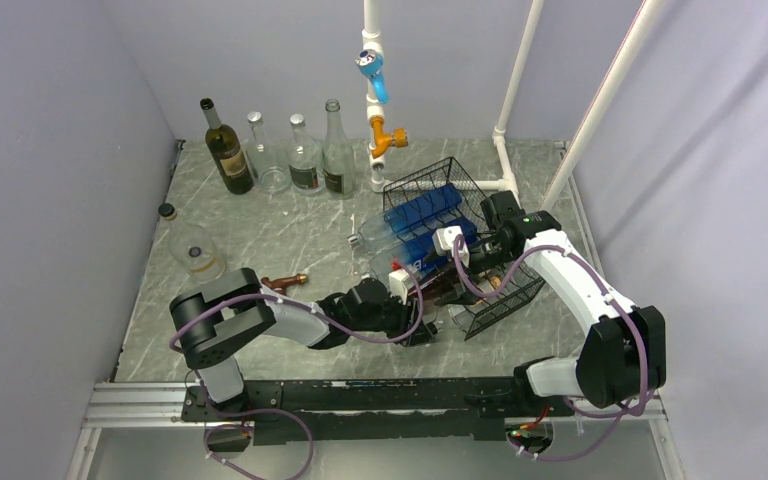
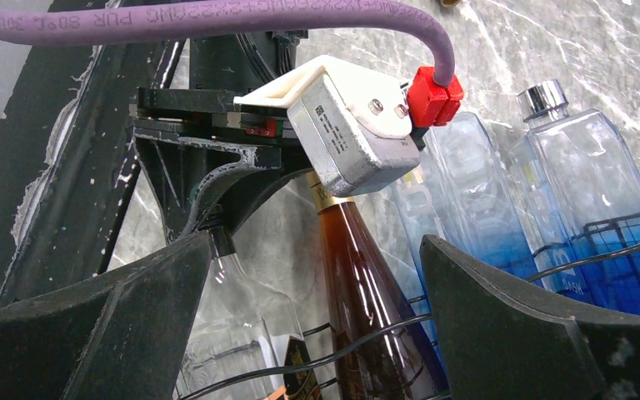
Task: Take the wine bottle off the wine rack
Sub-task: Pick up the wine bottle from the wine rack.
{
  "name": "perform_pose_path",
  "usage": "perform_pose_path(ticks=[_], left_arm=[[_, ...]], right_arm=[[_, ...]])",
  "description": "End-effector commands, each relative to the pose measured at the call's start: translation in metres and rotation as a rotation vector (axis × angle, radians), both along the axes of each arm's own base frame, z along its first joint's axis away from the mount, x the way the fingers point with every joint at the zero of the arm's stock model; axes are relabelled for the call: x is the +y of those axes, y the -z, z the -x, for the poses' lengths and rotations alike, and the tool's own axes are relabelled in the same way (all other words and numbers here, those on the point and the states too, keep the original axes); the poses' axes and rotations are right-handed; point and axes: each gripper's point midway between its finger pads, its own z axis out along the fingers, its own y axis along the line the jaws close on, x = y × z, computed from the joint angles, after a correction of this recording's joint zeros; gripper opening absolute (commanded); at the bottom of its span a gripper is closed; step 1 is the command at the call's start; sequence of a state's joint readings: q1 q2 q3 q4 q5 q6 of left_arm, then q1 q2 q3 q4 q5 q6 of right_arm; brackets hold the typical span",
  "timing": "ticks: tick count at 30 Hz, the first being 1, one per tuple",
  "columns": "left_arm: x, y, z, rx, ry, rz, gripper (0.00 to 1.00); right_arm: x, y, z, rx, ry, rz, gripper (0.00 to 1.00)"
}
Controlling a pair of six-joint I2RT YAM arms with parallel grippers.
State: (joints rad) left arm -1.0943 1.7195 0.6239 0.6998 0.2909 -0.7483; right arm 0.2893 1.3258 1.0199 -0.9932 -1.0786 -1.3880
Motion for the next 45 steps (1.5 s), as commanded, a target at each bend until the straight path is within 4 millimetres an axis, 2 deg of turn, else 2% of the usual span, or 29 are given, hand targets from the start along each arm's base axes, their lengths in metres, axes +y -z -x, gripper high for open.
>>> perform_pose_path(ticks=[1, 9, 19, 26, 45], left_arm=[[-0.007, -0.032, 0.005, -0.059, 0.049, 0.094, 0.00], [0.006, -0.034, 0.010, -0.079, 0.056, 0.073, 0.00], [0.035, -0.034, 0.018, -0.139, 0.071, 0.010, 0.00], [0.054, -0.026, 0.024, -0.156, 0.090, -0.049, 0.00], [0.094, -0.015, 0.052, -0.138, 0.149, -0.062, 0.00]], right_arm=[[0.002, -0.003, -0.003, -0.039, -0.020, -0.026, 1.00], [0.002, -0.003, -0.003, -0.037, -0.020, -0.028, 1.00], [0.003, -0.003, -0.002, -0.029, -0.023, -0.034, 1.00], [0.004, -0.003, -0.001, -0.023, -0.026, -0.039, 1.00], [0.010, -0.007, 0.008, 0.011, -0.063, -0.071, 1.00]])
